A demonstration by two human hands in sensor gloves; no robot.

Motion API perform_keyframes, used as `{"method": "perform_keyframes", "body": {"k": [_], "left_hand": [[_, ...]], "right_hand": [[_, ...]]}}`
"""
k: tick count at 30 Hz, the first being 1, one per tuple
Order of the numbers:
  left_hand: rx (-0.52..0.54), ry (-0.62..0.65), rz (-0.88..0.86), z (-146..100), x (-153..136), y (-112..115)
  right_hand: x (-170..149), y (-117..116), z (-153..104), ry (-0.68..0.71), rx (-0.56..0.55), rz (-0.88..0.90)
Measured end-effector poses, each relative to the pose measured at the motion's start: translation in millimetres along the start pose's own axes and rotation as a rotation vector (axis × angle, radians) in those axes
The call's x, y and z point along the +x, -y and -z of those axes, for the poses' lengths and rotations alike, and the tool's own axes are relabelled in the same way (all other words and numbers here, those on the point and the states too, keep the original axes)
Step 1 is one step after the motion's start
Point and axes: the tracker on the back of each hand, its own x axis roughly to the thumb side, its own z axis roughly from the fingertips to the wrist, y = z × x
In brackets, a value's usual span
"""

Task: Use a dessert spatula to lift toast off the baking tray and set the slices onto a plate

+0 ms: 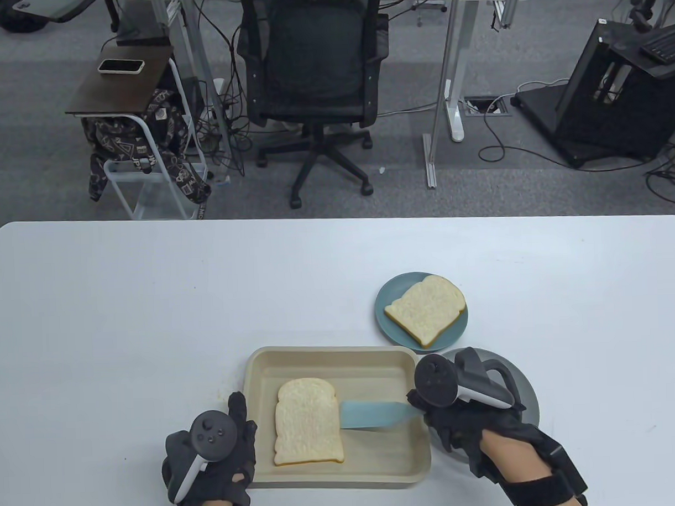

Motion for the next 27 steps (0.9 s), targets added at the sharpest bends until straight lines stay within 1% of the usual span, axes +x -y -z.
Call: {"method": "perform_keyframes", "body": {"k": [3, 6, 13, 27], "left_hand": [[0.001, 0.000, 0.000, 0, 0, 0], [0.001, 0.000, -0.002, 0, 0, 0], [0.001, 0.000, -0.001, 0, 0, 0], [0.002, -0.001, -0.002, 0, -1, 0]], "right_hand": [[15, -6, 7, 0.013, -0.012, -0.021], [26, -10, 11, 0.023, -0.026, -0.001], [39, -23, 16, 0.043, -0.050, 0.050], [80, -35, 27, 0.084, -0.099, 0.052]]}}
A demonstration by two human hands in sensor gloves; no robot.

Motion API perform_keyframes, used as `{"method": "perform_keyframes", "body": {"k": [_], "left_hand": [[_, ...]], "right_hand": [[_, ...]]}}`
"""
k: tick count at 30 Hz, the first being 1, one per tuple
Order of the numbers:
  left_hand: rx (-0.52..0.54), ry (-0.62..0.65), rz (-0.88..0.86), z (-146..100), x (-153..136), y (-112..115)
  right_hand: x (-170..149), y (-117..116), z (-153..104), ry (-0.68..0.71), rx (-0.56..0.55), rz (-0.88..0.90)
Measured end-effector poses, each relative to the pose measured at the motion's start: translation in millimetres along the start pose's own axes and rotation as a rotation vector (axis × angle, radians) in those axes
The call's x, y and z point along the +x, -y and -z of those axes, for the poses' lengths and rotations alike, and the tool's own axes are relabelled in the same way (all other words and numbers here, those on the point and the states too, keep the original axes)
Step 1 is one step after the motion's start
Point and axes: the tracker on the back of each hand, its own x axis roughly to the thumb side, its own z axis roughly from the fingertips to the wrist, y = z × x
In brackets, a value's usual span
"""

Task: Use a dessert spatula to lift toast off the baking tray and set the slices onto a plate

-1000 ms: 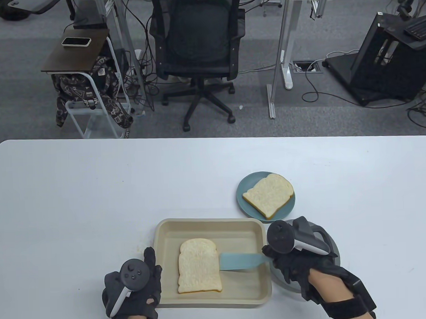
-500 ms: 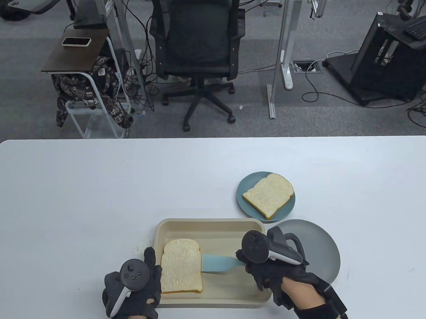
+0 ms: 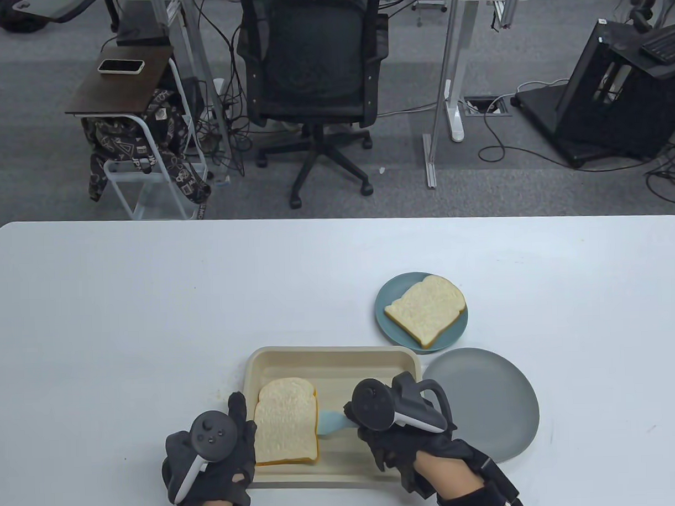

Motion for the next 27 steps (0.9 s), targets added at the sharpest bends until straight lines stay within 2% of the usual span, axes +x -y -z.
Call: {"method": "perform_keyframes", "body": {"k": [5, 9, 12, 16, 21, 24, 27], "left_hand": [[0.002, -0.001, -0.003, 0, 0, 0], [0.001, -0.001, -0.012, 0, -1, 0], [0.002, -0.001, -0.015, 0, -1, 0], [-0.002, -0.001, -0.014, 0, -1, 0], [-0.003, 0.000, -0.016, 0, -2, 0], [-0.002, 0.000, -0.019, 0, -2, 0], [-0.004, 0.000, -0.020, 0, -2, 0]], "right_hand": [[4, -9, 2, 0.001, -0.028, 0.031], [-1, -12, -5, 0.003, -0.060, 0.076], [-10, -8, -20, -0.005, -0.095, 0.053], [-32, 9, -42, -0.058, -0.143, 0.093], [-71, 45, -59, -0.205, -0.312, 0.089], [-101, 61, -56, -0.352, -0.399, 0.094], [-130, 69, -44, -0.501, -0.421, 0.032]]}}
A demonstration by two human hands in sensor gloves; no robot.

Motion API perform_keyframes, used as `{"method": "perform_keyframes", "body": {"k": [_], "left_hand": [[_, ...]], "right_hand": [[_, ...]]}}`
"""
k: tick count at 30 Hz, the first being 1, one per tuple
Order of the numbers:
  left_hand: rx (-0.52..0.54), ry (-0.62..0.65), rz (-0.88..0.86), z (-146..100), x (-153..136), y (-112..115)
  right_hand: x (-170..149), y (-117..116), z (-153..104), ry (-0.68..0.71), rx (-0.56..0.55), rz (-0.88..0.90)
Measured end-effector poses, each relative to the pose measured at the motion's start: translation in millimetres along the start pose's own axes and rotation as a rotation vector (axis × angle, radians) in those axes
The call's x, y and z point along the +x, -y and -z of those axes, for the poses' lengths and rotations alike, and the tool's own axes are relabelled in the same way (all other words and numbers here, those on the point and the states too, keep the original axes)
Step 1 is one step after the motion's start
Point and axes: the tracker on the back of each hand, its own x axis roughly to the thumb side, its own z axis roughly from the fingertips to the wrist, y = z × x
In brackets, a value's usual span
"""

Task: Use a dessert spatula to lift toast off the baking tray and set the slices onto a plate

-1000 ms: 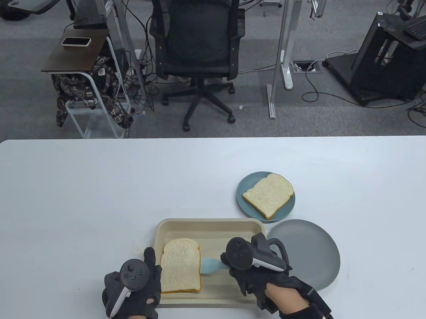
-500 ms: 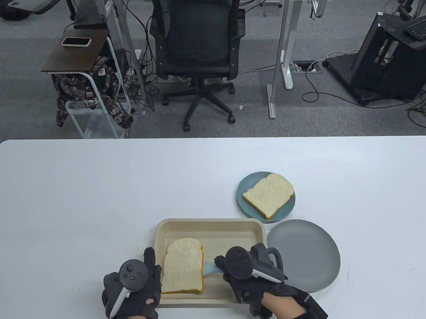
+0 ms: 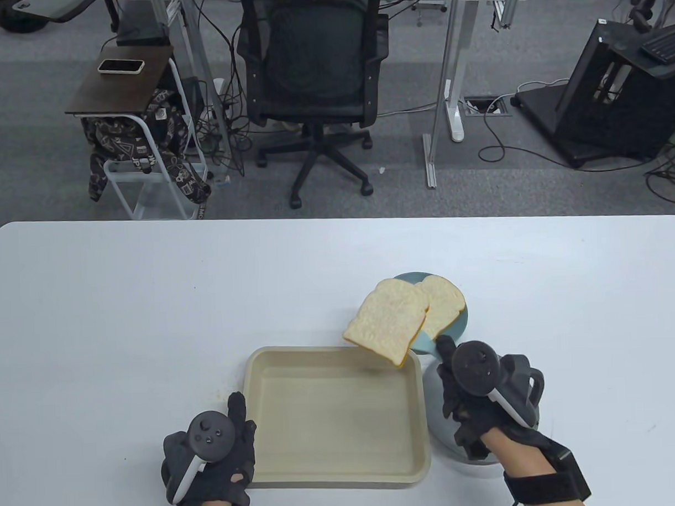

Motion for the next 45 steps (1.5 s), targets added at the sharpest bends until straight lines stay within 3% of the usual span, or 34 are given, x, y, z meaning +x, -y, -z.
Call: {"method": "perform_keyframes", "body": {"k": [5, 21, 32, 45], "left_hand": [[-0.002, 0.000, -0.002, 0, 0, 0], [-0.003, 0.001, -0.006, 0, -1, 0], [-0.004, 0.001, -0.008, 0, -1, 0], [-0.007, 0.001, -0.013, 1, -1, -1]], "right_hand": [[-12, -12, 25, -0.139, 0.014, -0.049], [3, -32, 59, -0.202, 0.101, -0.249], [16, 0, 85, -0.239, 0.259, -0.342], [5, 19, 78, -0.278, 0.354, -0.359]]}}
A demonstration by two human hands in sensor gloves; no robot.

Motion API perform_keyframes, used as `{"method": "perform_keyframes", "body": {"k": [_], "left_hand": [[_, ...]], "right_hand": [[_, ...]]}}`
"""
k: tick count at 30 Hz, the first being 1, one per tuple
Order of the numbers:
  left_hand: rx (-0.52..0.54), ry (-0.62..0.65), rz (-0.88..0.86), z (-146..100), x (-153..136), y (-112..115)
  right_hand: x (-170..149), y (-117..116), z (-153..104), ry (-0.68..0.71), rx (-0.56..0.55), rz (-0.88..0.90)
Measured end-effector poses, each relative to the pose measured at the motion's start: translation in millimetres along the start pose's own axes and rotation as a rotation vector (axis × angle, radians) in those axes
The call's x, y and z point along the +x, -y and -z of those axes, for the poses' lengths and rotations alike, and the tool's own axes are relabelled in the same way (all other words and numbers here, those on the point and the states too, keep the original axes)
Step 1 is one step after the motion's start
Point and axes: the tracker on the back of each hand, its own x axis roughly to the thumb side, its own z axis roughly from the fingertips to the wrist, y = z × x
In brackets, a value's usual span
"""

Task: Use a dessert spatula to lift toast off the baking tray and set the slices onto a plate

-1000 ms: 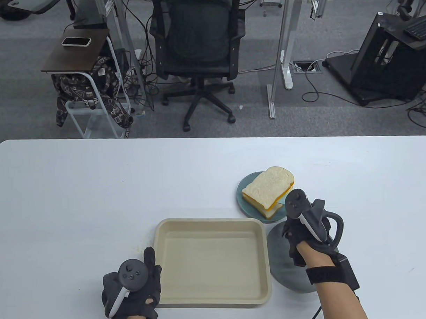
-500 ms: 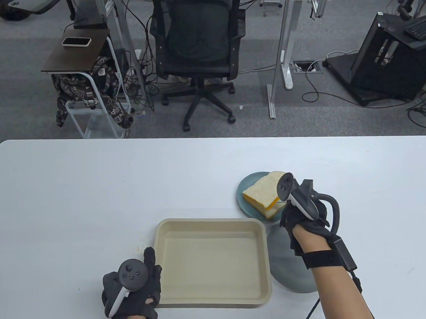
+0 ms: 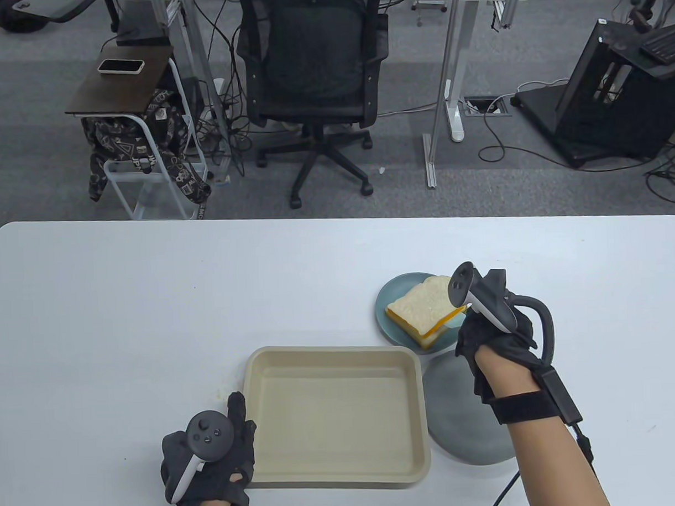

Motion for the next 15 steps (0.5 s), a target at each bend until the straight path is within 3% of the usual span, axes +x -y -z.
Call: {"method": "perform_keyframes", "body": {"k": [8, 15], "left_hand": [[-0.001, 0.000, 0.001, 0, 0, 0], [-0.001, 0.001, -0.001, 0, 0, 0]], "right_hand": [[-30, -4, -17, -0.009, 0.003, -0.003], [-76, -16, -57, 0.006, -0.030, 0.028]]}}
